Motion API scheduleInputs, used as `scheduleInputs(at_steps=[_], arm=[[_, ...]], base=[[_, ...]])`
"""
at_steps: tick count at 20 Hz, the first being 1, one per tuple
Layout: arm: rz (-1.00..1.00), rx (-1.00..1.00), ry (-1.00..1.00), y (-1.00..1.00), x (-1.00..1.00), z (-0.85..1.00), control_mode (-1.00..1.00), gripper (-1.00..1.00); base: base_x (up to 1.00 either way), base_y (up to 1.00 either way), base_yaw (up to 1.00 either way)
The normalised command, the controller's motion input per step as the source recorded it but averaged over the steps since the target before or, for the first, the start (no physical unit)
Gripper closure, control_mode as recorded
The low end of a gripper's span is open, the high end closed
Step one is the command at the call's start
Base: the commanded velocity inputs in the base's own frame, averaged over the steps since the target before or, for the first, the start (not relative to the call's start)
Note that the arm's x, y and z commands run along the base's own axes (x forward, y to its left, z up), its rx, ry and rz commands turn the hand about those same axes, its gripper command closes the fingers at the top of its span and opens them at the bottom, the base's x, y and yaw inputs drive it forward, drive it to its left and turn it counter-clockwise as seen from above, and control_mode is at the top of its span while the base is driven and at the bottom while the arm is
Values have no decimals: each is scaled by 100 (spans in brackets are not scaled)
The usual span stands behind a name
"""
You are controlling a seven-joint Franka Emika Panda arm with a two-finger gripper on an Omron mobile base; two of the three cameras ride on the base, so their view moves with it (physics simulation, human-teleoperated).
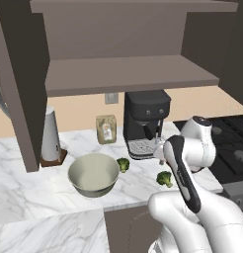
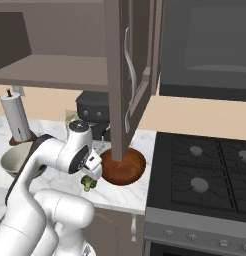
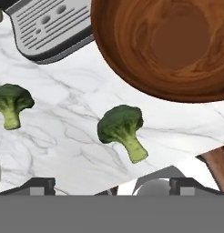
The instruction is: Pick both bowls and place them on the counter. Then place the broccoli in one bowl and place the broccoli in the other bowl.
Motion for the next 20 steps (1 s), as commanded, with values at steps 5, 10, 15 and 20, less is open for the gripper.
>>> scheduleInputs(at_steps=[5,10,15,20], arm=[[24,-3,0,19,1,-2,-100,-100],[6,-7,3,3,3,-14,-100,-100],[2,-2,0,0,6,-9,-100,-100],[0,0,0,0,5,-18,-100,-100]], base=[[0,0,0],[0,0,0],[0,0,0],[0,0,0]])
